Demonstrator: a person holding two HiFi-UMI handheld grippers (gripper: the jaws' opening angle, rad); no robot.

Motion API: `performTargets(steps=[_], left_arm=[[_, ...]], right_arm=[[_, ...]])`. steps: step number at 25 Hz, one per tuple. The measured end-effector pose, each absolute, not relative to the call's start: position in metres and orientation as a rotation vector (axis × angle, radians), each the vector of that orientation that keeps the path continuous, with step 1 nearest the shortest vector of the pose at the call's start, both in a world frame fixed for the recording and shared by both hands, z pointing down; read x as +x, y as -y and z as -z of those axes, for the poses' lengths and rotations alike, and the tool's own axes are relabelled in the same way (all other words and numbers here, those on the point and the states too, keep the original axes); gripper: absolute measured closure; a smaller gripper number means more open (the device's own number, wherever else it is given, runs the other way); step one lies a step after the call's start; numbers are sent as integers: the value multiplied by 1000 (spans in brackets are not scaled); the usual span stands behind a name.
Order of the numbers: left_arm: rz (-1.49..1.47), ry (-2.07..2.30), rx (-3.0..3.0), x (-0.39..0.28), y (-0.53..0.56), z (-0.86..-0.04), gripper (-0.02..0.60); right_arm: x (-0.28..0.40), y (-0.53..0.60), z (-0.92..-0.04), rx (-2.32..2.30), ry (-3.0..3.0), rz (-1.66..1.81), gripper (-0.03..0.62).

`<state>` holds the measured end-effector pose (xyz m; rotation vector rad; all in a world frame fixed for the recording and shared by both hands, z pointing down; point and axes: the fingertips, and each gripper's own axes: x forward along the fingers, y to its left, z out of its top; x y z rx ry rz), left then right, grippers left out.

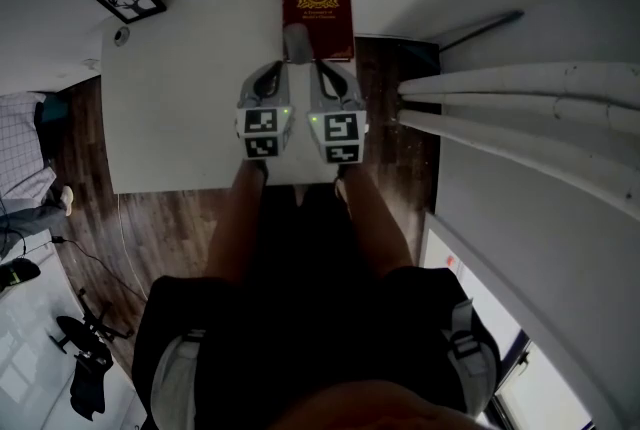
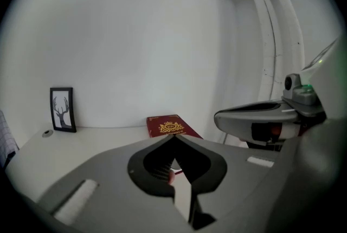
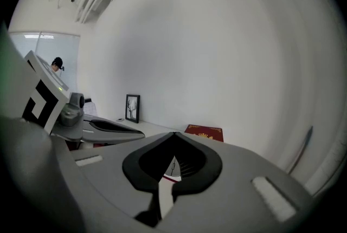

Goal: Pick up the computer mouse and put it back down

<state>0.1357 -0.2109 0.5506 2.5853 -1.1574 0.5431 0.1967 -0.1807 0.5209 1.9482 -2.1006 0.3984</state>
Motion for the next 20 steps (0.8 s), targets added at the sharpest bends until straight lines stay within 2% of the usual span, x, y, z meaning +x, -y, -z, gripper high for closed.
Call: performTargets(steps=[9,16,17,19,20], left_arm=[[-618,1077,2568,141,233,-580,580],[-664,1027,2554,135,249,-596,580],[-669,1023,2551,134,251,-598,580],[-674,1013,2547,133,256,-602,580],[-676,1009,2545,133,259,-603,580]], right_arm=[[207,203,-547,1955,2038,-461,580],[196,228,-577,1796,2078,-615,579],[194,231,-583,1764,2080,-652,545],[192,238,-595,1714,2061,-715,415],[193,242,-600,1699,2042,-738,396]])
